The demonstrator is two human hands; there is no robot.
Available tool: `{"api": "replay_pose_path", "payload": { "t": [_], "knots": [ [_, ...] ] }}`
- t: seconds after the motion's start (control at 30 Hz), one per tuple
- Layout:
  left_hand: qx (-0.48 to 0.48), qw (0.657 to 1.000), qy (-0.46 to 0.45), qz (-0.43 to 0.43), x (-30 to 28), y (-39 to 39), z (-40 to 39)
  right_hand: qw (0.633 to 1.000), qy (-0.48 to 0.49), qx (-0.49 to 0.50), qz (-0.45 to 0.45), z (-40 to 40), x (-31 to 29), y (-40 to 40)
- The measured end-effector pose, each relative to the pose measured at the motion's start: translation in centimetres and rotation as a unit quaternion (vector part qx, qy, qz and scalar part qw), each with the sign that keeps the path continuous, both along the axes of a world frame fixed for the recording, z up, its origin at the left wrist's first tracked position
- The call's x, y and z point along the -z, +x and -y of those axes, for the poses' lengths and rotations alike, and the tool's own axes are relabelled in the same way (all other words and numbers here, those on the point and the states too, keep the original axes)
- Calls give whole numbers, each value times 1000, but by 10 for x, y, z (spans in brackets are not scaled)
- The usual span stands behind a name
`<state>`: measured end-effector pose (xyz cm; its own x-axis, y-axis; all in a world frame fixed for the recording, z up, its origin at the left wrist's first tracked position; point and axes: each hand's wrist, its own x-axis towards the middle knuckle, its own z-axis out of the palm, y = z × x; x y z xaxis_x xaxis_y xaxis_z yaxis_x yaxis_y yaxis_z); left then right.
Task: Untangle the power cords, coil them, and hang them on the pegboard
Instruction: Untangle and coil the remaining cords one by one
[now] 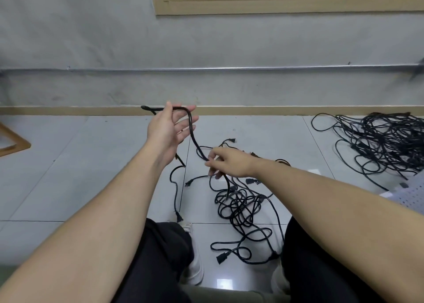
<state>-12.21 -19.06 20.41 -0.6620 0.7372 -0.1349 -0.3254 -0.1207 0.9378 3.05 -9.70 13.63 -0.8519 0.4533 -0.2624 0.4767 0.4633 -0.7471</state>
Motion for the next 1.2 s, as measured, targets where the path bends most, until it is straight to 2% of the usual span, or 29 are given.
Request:
{"api": "replay_pose_path", "payload": {
  "t": [0.07,0.13,0.23,0.33,0.37,0.5,0.63,0.7,0.77,0.9,0.97,1.03,1.1,1.13,1.2],
  "knots": [
    [48,998,-33,8,2,-1,2,998,-16,19,-58,3,-7,-3],
    [145,985,-88,-36,8,3,4,994,-27,36,-104,4,-16,-7],
    [304,927,-162,-150,22,10,8,986,-2,77,-146,-1,-27,-12],
    [386,856,-247,-238,34,21,6,983,3,87,-161,-7,-29,-12],
    [400,847,-254,-240,36,22,6,984,-5,85,-159,-7,-29,-11],
    [416,873,-226,-113,32,27,8,973,-11,125,-195,-8,-39,-11],
    [456,833,-252,-188,31,43,6,958,-42,176,-222,-9,-43,-13],
    [433,851,-230,-188,29,47,2,952,-128,189,-205,-7,-39,-10],
    [388,889,-181,-163,24,45,-1,949,-201,190,-151,-10,-30,-4],
    [276,955,-89,-57,13,26,0,975,-218,42,-28,-19,-13,18],
    [231,970,-67,-18,10,19,2,981,-192,5,9,-17,-16,26],
    [172,984,-40,28,8,16,0,994,-103,-12,36,-20,-15,32],
    [106,988,-10,108,6,10,-1,993,-25,-46,108,-26,-8,43],
    [85,988,-13,127,6,7,-1,988,-8,-57,141,-28,-4,50],
    [67,989,-93,93,12,-1,1,989,2,-25,148,-32,-4,60]
  ]
}}
